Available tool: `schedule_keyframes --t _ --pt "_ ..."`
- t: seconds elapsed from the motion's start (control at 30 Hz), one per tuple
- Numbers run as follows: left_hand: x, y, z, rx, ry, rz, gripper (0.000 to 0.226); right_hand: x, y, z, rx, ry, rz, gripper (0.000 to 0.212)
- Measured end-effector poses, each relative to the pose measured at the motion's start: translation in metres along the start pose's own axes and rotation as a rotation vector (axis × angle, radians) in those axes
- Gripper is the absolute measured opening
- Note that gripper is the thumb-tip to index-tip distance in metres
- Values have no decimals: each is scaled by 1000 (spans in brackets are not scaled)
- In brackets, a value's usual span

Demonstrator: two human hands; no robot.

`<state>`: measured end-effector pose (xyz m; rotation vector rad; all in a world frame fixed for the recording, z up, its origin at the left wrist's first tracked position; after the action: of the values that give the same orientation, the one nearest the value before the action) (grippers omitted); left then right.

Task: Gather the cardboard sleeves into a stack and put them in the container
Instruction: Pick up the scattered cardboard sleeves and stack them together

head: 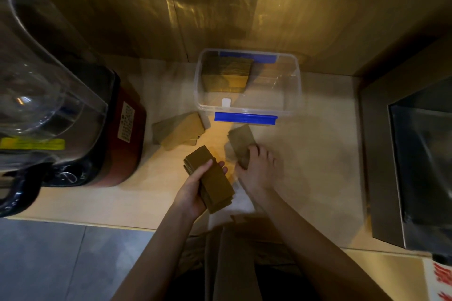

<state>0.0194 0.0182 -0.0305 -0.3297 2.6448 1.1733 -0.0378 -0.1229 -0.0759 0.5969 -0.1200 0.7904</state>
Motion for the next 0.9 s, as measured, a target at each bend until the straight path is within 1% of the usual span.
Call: schedule_keyframes --t 0.13,0.23,0.33,0.4,0.47,0.53,0.6,0.63,0.7,0.77,0.83,0.9 --pt "1 4 -3 39 -5 -25 38 -4 0 5 74 -110 -18 55" --pt "2 7 -4 60 -10 -45 39 0 12 17 45 -324 3 59" --pt "5 11 -5 90 -44 -72 36 9 34 30 -40 -536 111 61" --pt "8 15 -5 113 -60 -78 35 16 52 36 -34 -614 185 59" --pt "10 18 -5 156 -80 -83 41 21 68 39 40 -641 224 57" --pt "13 20 -5 216 -88 -92 53 24 79 39 112 -632 250 56" --pt "16 21 -6 260 -85 -86 64 24 85 36 136 -570 286 56" --pt "19 20 -5 266 -85 -81 66 24 88 34 136 -526 309 57" --pt "22 19 -5 265 -96 -93 60 23 92 29 130 -456 342 60" --pt "25 19 -8 245 -114 -92 42 23 96 26 147 -438 352 64" --pt "27 21 -10 190 -138 -65 21 21 100 25 169 -454 347 64" --pt "29 21 -10 146 -166 -37 15 17 102 25 170 -456 356 62"
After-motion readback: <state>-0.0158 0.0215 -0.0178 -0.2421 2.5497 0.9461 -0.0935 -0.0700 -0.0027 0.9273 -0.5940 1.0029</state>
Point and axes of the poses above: each hand's wrist, its own y-axis away from the middle knuckle, its own z-axis out of the back of the hand, x = y × z, the point moved 1 cm from there along -y, towards the middle knuckle, and after that the axes turned 11 degrees about x, right-handed, at the moved point
